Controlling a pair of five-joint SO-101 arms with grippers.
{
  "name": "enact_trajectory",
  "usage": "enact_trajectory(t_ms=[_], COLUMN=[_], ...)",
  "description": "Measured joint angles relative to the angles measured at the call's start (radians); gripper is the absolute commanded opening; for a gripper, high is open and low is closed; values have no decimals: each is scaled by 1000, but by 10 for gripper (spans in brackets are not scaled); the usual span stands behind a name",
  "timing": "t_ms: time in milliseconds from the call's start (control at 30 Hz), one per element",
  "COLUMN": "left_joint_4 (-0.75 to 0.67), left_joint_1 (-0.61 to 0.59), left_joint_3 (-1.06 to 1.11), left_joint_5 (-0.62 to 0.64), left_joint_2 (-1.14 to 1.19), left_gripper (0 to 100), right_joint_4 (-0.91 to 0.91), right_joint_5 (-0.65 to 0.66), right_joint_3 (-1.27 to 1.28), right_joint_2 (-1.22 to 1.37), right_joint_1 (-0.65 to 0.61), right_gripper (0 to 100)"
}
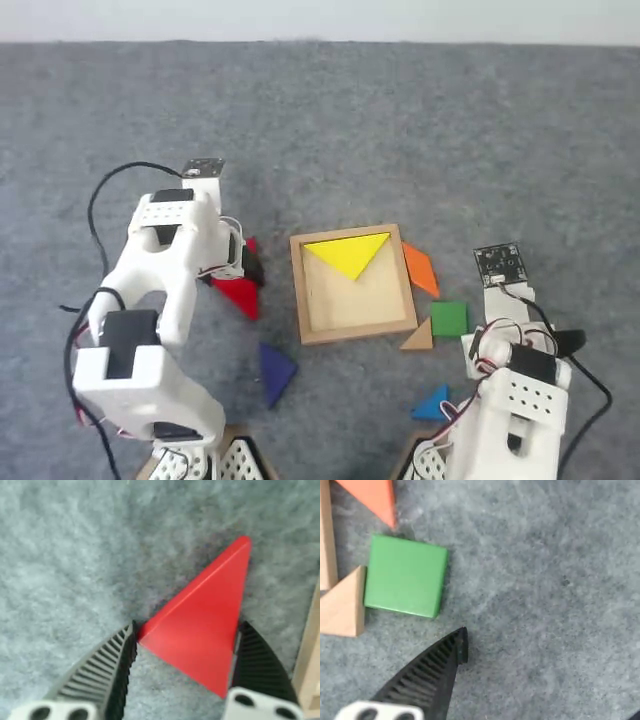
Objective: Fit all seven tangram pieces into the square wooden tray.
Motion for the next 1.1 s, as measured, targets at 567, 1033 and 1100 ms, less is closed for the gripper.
enact_trajectory(t_ms=[567,1033,1100], left_joint_4=[-38,-48,-43], left_joint_1=[8,114,123], left_joint_3=[44,60,54], left_joint_5=[0,-3,-3], left_joint_2=[-9,-12,3], left_gripper=[213,284,284], right_joint_4=[0,0,0], right_joint_5=[0,0,0], right_joint_3=[9,9,9], right_joint_2=[-2,-2,-2], right_joint_1=[0,0,0], right_gripper=[533,533,533])
